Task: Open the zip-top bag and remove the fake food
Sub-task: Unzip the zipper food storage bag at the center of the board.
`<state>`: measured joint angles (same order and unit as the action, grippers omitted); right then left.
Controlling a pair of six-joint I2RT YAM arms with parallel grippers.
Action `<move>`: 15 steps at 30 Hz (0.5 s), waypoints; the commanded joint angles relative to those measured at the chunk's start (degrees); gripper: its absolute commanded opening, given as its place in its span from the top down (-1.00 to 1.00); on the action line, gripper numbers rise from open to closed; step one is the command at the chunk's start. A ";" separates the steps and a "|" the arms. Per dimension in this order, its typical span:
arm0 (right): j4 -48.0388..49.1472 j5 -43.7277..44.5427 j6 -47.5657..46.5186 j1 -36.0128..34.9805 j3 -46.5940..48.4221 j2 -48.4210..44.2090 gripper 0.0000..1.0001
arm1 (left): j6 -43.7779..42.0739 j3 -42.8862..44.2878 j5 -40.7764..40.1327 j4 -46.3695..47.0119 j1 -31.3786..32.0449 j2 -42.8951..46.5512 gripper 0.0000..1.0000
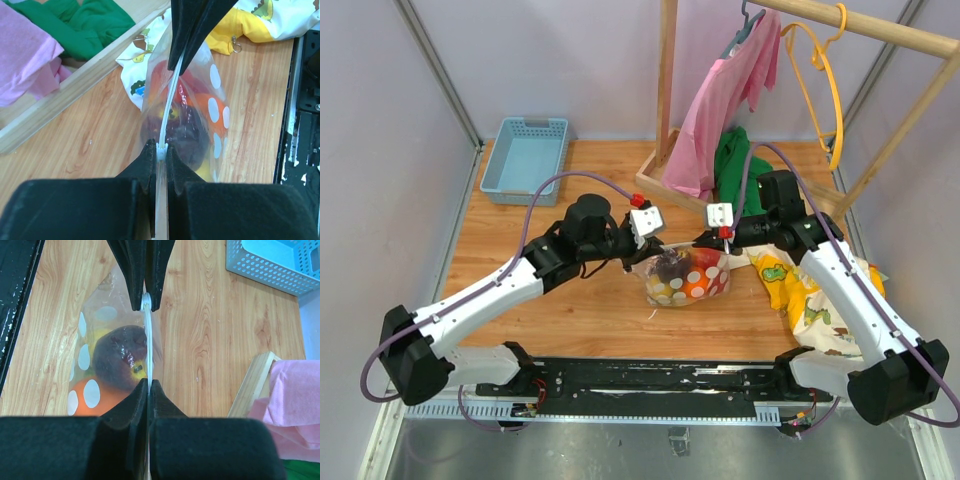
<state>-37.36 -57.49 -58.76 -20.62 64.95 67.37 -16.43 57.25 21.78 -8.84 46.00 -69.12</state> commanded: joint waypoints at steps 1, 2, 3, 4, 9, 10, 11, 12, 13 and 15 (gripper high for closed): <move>0.36 -0.90 0.57 1.02 2.32 -1.63 0.99 | -1.49 -1.55 -2.44 -1.97 0.06 2.15 1.00; 0.29 -0.92 0.57 0.98 2.49 -1.62 0.99 | -1.65 -1.80 -2.85 -2.11 -0.01 2.39 0.99; 0.19 -0.90 0.58 1.02 2.70 -1.55 0.99 | -1.83 -1.92 -3.13 -2.23 -0.03 2.60 1.00; 0.13 -0.78 0.50 1.02 2.84 -1.55 0.99 | -1.92 -2.16 -3.51 -2.35 -0.03 2.81 0.99; 0.11 -0.66 0.25 1.20 2.90 -1.54 0.99 | -2.66 -3.13 -5.09 -3.14 -0.11 4.11 0.99; 0.10 -0.71 0.31 1.24 3.00 -1.54 0.99 | -2.69 -3.38 -5.41 -3.24 -0.12 4.36 0.99; 0.03 -0.74 0.31 1.24 3.06 -1.54 0.99 | -2.77 -3.64 -5.63 -3.33 -0.20 4.61 0.99; 0.09 -0.69 0.31 1.24 3.14 -1.52 0.99 | -2.84 -3.86 -5.83 -3.50 -0.23 4.92 0.99; 0.05 -0.71 0.26 1.28 3.14 -1.54 0.99 | -2.82 -4.10 -6.05 -3.61 -0.33 5.19 1.00; 0.00 -0.67 0.14 1.37 3.08 -1.54 0.99 | -2.91 -4.48 -6.41 -3.87 -0.51 5.59 0.99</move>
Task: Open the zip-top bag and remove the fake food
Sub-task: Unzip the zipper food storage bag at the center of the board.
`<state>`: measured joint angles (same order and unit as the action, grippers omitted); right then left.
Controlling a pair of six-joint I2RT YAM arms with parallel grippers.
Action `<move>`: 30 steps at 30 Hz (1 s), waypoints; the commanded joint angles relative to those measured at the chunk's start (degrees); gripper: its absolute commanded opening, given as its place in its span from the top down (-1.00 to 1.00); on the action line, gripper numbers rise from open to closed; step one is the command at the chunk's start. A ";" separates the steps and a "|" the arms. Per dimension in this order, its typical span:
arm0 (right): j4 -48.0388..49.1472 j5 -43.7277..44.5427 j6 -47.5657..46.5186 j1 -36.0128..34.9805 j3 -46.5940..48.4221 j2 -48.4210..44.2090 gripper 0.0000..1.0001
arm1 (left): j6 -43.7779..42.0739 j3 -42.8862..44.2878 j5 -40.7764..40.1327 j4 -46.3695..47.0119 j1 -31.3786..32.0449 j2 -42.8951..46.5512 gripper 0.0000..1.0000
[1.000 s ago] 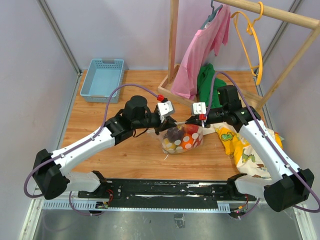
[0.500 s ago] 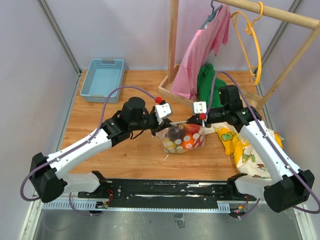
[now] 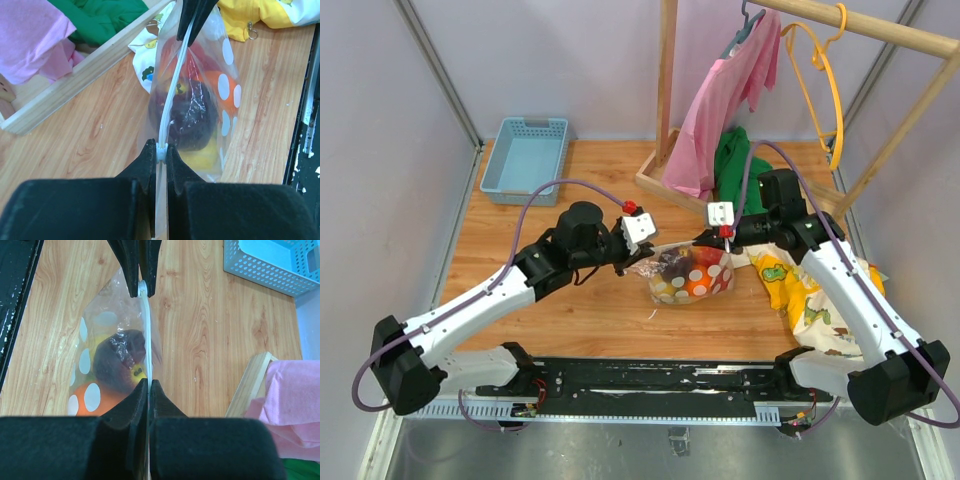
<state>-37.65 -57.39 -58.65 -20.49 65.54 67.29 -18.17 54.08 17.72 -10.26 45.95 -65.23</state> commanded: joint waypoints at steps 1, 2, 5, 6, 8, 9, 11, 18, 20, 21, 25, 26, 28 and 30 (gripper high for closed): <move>0.29 -0.77 0.01 1.22 2.49 -1.43 0.99 | -1.28 -1.58 -2.57 -2.56 -0.56 2.00 0.99; 0.22 -0.78 -0.06 1.27 2.54 -1.49 0.99 | -1.30 -1.75 -2.74 -2.67 -0.66 2.21 1.00; 0.19 -0.65 -0.19 1.37 2.47 -1.53 0.99 | -1.34 -2.41 -3.12 -2.91 -0.90 2.82 0.99; 0.15 -0.65 -0.34 1.43 2.43 -1.54 0.99 | -1.40 -2.60 -3.28 -3.02 -0.95 3.04 0.99; 0.00 -0.46 -0.80 1.63 2.41 -1.63 0.99 | -1.43 -2.91 -3.44 -3.31 -1.08 3.35 0.99; -0.10 -0.50 -0.90 1.70 2.40 -1.59 0.99 | -1.45 -3.12 -3.60 -3.40 -1.12 3.54 0.99; -0.30 -0.45 -1.29 1.79 2.46 -1.63 0.99 | -1.50 -3.48 -3.86 -3.60 -1.21 3.90 0.99; -0.96 -0.24 -1.91 2.16 2.17 -1.88 0.99 | -1.78 -4.54 -5.09 -4.77 -1.56 5.14 1.00; -1.08 -0.21 -2.16 2.29 2.16 -1.97 0.99 | -1.80 -4.73 -5.29 -5.06 -1.61 5.58 0.99; -1.16 -0.23 -2.35 2.36 2.16 -1.98 0.99 | -1.78 -5.04 -5.44 -5.11 -1.65 5.76 1.00; -1.47 -0.27 -2.77 2.51 2.09 -2.06 0.99 | -1.86 -5.68 -6.09 -5.53 -1.79 6.55 0.99; -1.49 -0.15 -2.78 2.53 2.10 -2.14 0.99 | -1.93 -5.80 -6.23 -5.76 -1.83 6.67 1.00; -1.49 -0.16 -2.80 2.54 1.98 -2.21 0.99 | -2.03 -6.04 -6.58 -6.13 -1.83 6.90 1.00; -1.55 -0.19 -2.87 2.65 1.97 -2.30 0.99 | -2.04 -6.22 -6.81 -6.47 -1.88 7.09 1.00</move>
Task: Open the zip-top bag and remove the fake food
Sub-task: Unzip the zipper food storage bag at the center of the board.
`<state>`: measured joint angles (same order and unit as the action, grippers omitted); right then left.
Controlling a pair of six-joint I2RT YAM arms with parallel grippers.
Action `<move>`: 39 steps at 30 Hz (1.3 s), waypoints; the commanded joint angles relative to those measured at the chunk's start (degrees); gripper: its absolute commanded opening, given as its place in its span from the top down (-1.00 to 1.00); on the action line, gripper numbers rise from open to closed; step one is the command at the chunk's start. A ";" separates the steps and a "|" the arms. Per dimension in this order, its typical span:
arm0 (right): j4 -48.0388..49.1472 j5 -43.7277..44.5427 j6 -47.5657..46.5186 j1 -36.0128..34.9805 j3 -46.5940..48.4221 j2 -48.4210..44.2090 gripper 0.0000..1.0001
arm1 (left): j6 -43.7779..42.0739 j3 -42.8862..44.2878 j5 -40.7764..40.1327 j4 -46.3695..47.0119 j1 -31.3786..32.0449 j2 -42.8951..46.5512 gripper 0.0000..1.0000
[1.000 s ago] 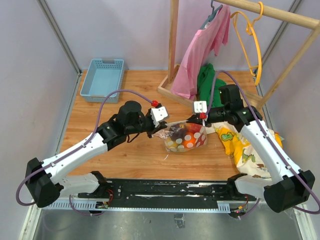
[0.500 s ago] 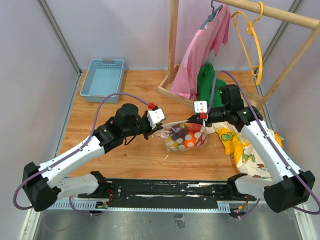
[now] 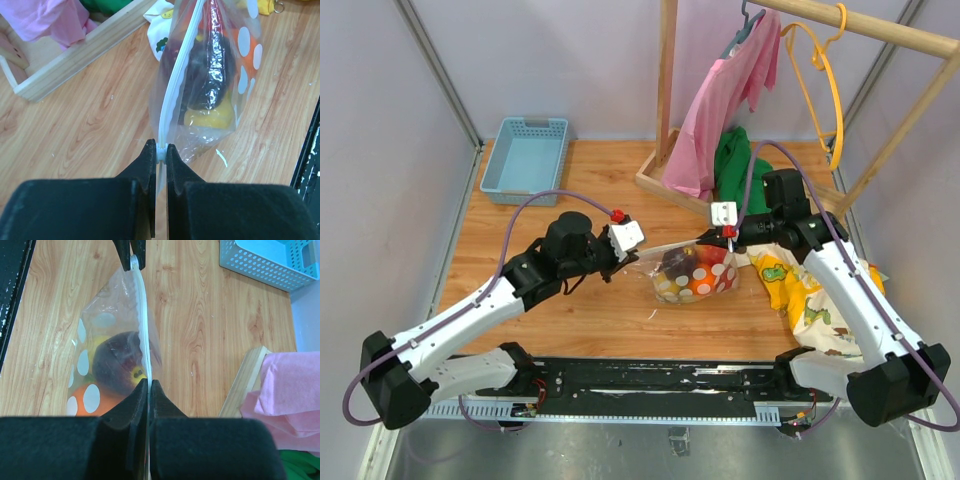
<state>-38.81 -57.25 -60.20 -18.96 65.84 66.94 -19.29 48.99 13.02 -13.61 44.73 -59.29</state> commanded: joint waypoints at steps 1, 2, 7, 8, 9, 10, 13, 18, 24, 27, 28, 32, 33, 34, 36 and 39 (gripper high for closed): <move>-0.38 -0.37 -1.30 1.12 1.63 -1.97 0.99 | -0.94 -1.24 -2.24 -3.25 -0.61 1.27 0.99; -0.37 -0.33 -1.30 1.12 1.62 -2.05 0.99 | -0.97 -1.36 -2.33 -3.39 -0.69 1.34 0.99; -0.55 -0.35 -1.41 1.29 1.42 -2.22 0.99 | -1.04 -2.05 -3.39 -4.00 -0.70 1.87 0.99; -0.64 -0.38 -1.48 1.29 1.40 -2.22 0.99 | -1.08 -2.22 -3.63 -4.12 -0.70 2.03 1.00; -0.83 -0.43 -1.50 1.29 1.51 -2.31 0.99 | -1.17 -2.34 -3.99 -4.27 -0.70 2.25 0.99; -1.02 -0.50 -1.58 1.29 1.54 -2.34 0.99 | -1.30 -2.45 -4.31 -4.36 -0.77 2.44 0.99; -1.17 -0.65 -1.75 1.29 1.48 -2.39 0.99 | -1.50 -2.86 -5.06 -4.75 -0.95 3.21 0.99; -1.34 -0.75 -1.77 1.28 1.44 -2.56 0.99 | -1.09 -3.58 -6.15 -4.60 -1.14 4.30 0.99; -1.60 -1.32 -1.53 1.29 1.46 -2.67 0.99 | 0.09 -3.88 -7.24 -3.12 -1.22 4.60 0.92; -0.30 -1.19 0.02 1.29 0.93 -2.89 0.99 | 6.85 -4.22 -9.80 1.73 -1.22 5.75 0.22; 0.70 -0.80 1.20 1.29 0.44 -2.99 0.99 | 10.64 -4.36 -10.76 3.66 -1.22 6.51 -0.16; 7.16 1.79 10.78 2.07 0.50 -2.79 0.99 | 25.95 -4.92 -14.98 10.51 -1.30 10.80 -0.72; 9.32 2.12 15.11 2.63 0.73 -2.73 0.99 | 31.19 -4.46 -16.20 11.46 -1.42 11.61 -0.77; 10.99 2.83 17.00 3.10 1.16 -2.63 0.99 | 34.01 -3.86 -16.43 11.83 -1.79 12.35 -0.78; 13.55 4.79 21.90 3.70 2.08 -2.42 0.99 | 38.84 -2.47 -16.02 11.75 -2.65 13.13 -0.78; 16.06 7.44 26.27 4.16 3.41 -2.44 0.99 | 45.36 -0.61 -15.36 10.81 -3.74 13.05 -0.76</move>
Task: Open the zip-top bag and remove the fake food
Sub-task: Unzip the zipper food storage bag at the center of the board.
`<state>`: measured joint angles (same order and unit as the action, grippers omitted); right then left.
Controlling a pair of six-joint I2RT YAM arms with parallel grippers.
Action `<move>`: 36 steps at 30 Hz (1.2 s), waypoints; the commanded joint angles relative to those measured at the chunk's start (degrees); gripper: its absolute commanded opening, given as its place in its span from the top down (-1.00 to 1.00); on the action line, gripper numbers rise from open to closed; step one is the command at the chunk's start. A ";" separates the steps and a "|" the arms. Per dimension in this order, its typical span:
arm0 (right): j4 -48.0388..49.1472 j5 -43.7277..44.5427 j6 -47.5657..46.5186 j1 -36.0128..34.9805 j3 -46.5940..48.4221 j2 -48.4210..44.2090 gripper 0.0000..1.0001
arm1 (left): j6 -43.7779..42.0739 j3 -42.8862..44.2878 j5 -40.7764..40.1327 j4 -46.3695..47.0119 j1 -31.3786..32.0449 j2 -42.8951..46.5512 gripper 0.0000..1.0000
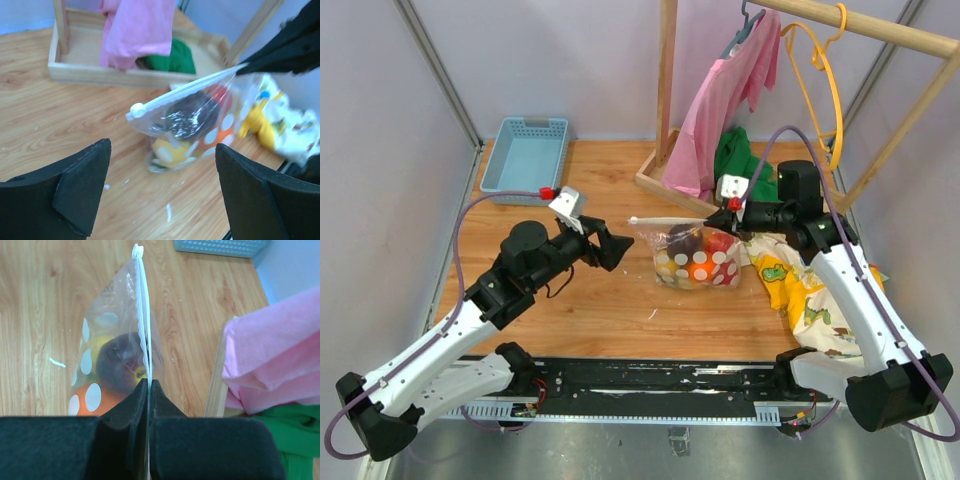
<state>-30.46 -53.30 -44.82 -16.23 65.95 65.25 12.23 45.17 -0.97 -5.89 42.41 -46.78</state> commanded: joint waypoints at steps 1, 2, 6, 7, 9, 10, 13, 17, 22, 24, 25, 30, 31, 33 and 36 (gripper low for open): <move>8.18 4.46 11.95 1.45 3.72 -0.82 0.99 | 15.86 3.84 -1.32 2.14 -1.76 0.31 -0.75; 8.53 5.41 12.67 1.40 3.93 -1.05 0.99 | 18.01 4.33 -1.58 1.25 -2.07 -0.01 -0.74; 7.74 4.07 11.24 1.46 2.44 -2.59 0.99 | 26.47 2.79 -1.64 -0.23 -2.73 -0.40 -0.68; 7.39 1.86 10.28 1.34 0.79 -3.28 0.99 | 28.80 1.21 -1.28 0.42 -2.77 -0.36 -0.65; 8.01 -0.72 9.36 -0.52 -4.92 -5.76 0.99 | 33.31 -3.39 0.12 3.93 -2.77 -0.03 -0.59; 8.62 -0.38 8.95 -2.12 -8.25 -6.81 0.99 | 35.72 -6.07 0.83 6.60 -2.77 0.02 -0.57; 13.18 0.76 11.36 -5.80 -18.72 -8.81 0.96 | 42.11 -15.42 2.14 17.32 -2.86 -0.42 -0.61; 17.33 -0.38 19.00 -7.11 -22.68 -7.62 0.94 | 45.76 -25.55 4.45 27.73 -3.49 -2.41 -0.62; 20.35 -0.29 22.29 -7.31 -22.65 -6.84 0.92 | 46.62 -28.14 6.17 29.73 -4.66 -3.14 -0.63; 21.05 -0.72 23.00 -7.68 -22.46 -6.35 0.92 | 46.74 -28.20 6.57 30.30 -4.79 -3.58 -0.64; 21.62 -0.84 23.42 -7.96 -22.61 -6.22 0.92 | 46.85 -28.14 6.82 30.52 -4.86 -3.96 -0.63; 24.46 -3.30 24.96 -9.93 -23.66 -5.80 0.91 | 47.70 -27.91 7.83 33.58 -5.04 -5.95 -0.62; 24.88 -3.48 25.13 -10.30 -24.02 -5.69 0.89 | 47.97 -27.94 8.03 34.68 -5.10 -6.28 -0.61; 25.41 -3.64 25.21 -11.01 -24.32 -5.54 0.87 | 48.50 -27.85 8.34 36.56 -5.23 -7.25 -0.46; 25.88 -3.49 24.89 -11.49 -24.78 -5.42 0.85 | 48.95 -27.39 9.65 38.64 -5.48 -9.42 -0.37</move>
<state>-7.66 -54.98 -20.80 -26.28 42.30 59.75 60.25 16.49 6.70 26.81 37.74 -54.11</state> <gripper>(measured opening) 0.067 0.698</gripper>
